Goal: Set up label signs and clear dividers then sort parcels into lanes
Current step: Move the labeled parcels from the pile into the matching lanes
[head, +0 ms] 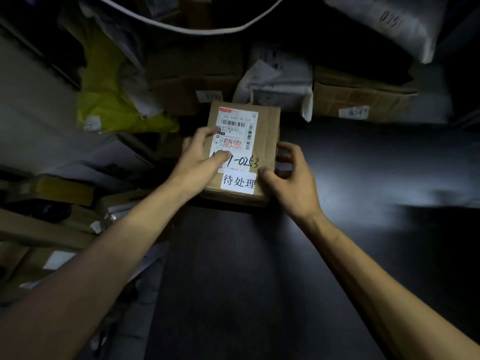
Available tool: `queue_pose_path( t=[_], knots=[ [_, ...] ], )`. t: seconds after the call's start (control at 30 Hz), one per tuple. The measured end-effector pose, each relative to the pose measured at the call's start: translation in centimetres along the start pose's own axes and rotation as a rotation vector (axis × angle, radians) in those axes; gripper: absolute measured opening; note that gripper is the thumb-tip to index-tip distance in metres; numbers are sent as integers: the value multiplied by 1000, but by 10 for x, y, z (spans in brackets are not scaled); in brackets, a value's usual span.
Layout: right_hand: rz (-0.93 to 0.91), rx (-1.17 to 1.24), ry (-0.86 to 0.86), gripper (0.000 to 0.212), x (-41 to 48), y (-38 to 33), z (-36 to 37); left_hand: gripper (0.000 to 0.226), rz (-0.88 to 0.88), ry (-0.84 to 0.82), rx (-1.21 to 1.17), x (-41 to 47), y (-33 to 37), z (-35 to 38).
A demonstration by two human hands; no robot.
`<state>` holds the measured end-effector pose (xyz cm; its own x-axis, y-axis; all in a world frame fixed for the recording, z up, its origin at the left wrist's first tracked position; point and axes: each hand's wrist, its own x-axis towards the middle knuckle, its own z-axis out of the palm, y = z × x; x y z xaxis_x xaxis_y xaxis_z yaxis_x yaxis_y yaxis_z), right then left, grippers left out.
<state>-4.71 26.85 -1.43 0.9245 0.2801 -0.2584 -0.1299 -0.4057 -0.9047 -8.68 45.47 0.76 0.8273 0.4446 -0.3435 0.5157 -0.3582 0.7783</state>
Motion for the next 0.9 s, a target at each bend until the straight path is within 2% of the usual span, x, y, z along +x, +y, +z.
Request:
queue_pose_path(
  t=[0.1,0.5,0.67,0.9],
  knots=[
    [22,13,-7,52,-7,-5,-11,48,-18,-28,24,-5,16,2],
    [18,-10,113,51,-75,-17,-90,40,110,-126,53,-67,63,26],
    [7,0,161,47,-130,-21,-120,38,163,-143,32,-122,78,37],
    [-21,-34,209,46,-238,-22,-159,49,194,-133,-84,-224,90,46]
  ],
)
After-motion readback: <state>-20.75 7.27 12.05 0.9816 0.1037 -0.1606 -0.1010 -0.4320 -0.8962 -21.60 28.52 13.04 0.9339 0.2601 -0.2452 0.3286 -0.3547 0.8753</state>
